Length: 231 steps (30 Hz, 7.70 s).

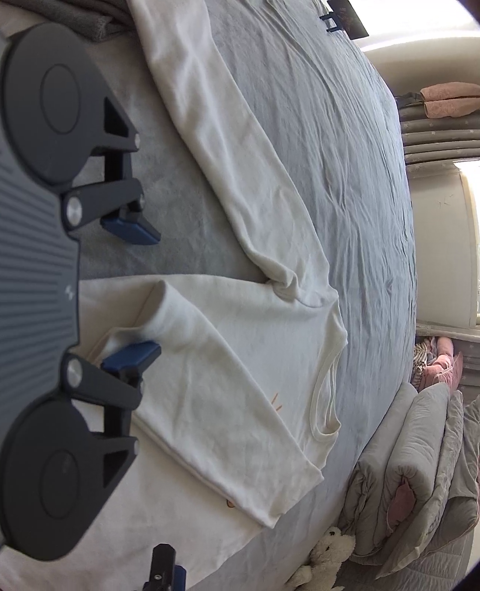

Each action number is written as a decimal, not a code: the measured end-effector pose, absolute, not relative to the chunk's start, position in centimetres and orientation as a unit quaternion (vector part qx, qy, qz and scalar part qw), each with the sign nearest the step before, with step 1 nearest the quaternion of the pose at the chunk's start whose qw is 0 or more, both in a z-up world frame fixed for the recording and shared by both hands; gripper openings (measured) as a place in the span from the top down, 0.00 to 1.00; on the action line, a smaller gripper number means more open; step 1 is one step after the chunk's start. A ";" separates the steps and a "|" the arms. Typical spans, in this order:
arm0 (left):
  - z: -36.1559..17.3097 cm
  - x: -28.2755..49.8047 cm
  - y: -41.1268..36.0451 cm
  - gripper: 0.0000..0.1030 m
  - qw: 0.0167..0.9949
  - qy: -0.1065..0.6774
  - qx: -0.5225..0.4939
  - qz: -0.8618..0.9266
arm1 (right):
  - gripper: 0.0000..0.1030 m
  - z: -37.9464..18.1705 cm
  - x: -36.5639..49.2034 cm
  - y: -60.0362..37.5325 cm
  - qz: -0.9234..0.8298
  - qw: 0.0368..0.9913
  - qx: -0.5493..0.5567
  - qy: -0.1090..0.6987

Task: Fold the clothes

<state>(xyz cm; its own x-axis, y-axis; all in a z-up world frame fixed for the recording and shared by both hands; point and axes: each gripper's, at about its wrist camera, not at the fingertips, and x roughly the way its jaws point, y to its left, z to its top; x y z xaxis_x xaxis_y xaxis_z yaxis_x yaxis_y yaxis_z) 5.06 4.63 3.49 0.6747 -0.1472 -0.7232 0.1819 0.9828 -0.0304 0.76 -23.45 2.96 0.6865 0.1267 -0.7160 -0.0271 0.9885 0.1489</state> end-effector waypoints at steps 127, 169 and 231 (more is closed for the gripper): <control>12.2 -3.4 17.3 0.87 0.952 0.171 -0.247 0.049 | 0.01 4.6 -8.8 -18.3 0.040 0.945 0.070 0.318; 5.3 0.7 6.0 0.41 0.913 0.347 -0.174 -0.120 | 0.23 2.1 0.3 -21.0 0.094 0.911 0.119 0.384; 2.4 2.5 4.2 0.41 0.914 0.398 -0.062 -0.052 | 0.94 6.8 -0.9 -29.2 -0.019 0.927 0.220 0.304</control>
